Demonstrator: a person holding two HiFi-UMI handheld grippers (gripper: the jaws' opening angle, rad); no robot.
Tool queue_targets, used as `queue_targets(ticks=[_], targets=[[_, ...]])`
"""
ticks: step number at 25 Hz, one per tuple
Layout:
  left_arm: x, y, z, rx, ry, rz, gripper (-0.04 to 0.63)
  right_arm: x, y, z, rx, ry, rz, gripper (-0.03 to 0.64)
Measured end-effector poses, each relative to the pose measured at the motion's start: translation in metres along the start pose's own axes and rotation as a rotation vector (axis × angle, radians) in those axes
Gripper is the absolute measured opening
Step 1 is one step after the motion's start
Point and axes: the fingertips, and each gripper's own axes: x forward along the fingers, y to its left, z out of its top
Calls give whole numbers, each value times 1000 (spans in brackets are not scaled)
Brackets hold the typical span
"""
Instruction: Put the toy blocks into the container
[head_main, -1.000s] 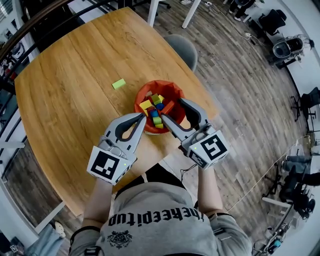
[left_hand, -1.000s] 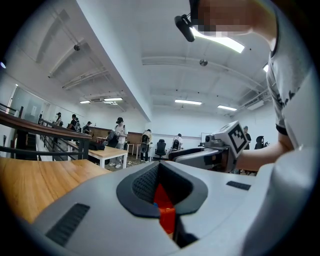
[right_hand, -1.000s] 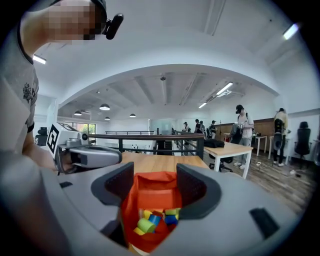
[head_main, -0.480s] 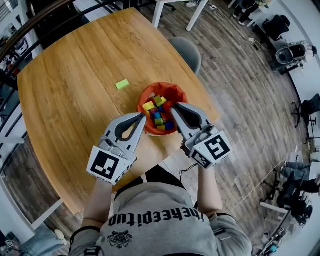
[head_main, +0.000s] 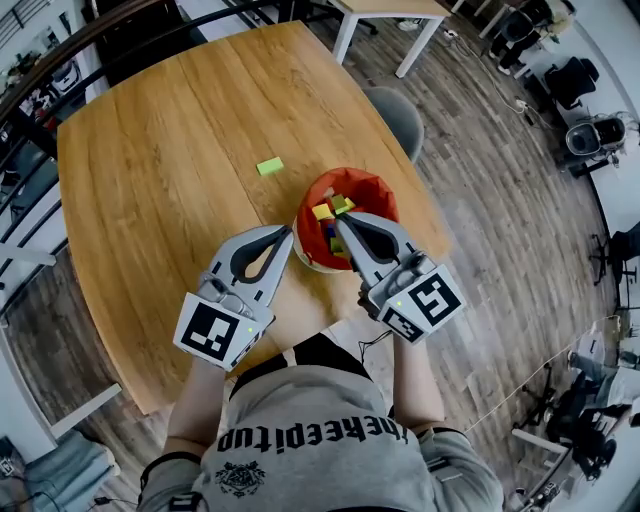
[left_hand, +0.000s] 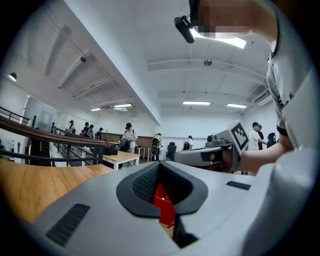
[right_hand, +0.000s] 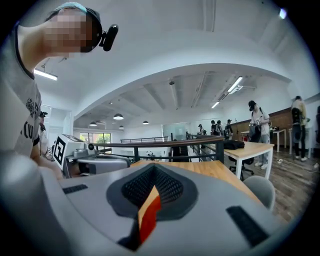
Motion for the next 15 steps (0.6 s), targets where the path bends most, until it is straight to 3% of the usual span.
queue_targets(ticks=[15], targets=[[-95,29,17,25,-21,216,14,55,106,14,-24,-36,280,11]])
